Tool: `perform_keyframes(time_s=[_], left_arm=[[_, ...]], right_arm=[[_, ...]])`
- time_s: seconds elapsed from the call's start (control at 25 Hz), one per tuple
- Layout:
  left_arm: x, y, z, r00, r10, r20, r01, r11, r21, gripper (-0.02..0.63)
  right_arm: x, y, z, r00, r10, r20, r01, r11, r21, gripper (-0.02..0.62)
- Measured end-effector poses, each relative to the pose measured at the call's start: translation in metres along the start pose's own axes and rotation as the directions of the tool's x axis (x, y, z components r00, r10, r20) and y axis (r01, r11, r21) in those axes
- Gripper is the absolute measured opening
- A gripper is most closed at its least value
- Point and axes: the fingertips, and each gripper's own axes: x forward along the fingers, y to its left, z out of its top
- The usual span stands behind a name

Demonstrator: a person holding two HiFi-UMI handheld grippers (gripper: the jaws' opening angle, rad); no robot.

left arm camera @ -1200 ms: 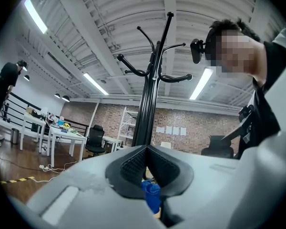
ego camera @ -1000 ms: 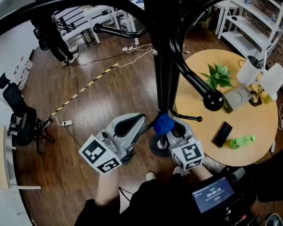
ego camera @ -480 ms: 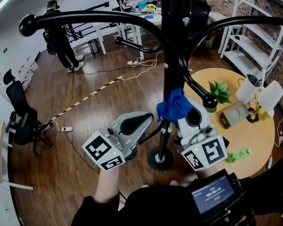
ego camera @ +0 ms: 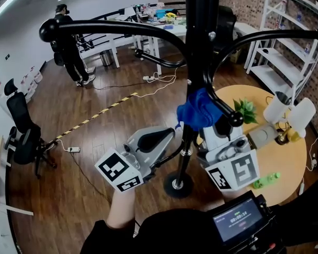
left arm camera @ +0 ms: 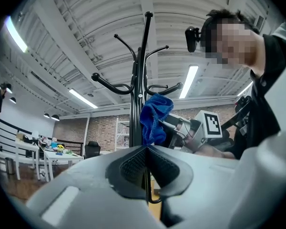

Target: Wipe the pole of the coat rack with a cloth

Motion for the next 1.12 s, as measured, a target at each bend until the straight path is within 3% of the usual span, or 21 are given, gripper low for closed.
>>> perform_keyframes(time_s=[0.16,0.4,0.64,0.92,1.0,1.12], left_arm=[[-0.004,0.002,-0.004,1.000,0.008,-0.004,-0.008,1.000,-0.018,0.000],[-0.010,0.003,-0.026,0.999,0.037,-0.027,-0.038,0.998,-0.049,0.000],[-0.014,0.004,-0.053,0.995,0.061,-0.081,-0.067,0.995,-0.079,0.000],[-0.016,0.001,-0.064,0.991,0.063,-0.116,-0.073,0.994,-0.082,0.000],[-0.014,-0.001,-0.064,0.991,0.058,-0.117,-0.067,0.995,-0.080,0.000],[-0.012,-0.004,-0.061,0.992,0.049,-0.116,-0.057,0.996,-0.072,0.000]], right_arm=[[-0.008,0.003,-0.022,0.999,-0.007,-0.045,0.008,1.000,0.023,0.048],[-0.048,0.004,-0.101,0.977,-0.035,-0.210,0.048,0.997,0.056,0.048],[-0.096,0.004,-0.188,0.912,-0.053,-0.407,0.087,0.994,0.066,0.048],[-0.137,0.001,-0.261,0.797,-0.050,-0.602,0.156,0.980,0.126,0.048],[-0.140,0.001,-0.266,0.785,-0.047,-0.618,0.163,0.978,0.133,0.048],[-0.132,0.006,-0.251,0.804,-0.028,-0.595,0.144,0.978,0.149,0.048]])
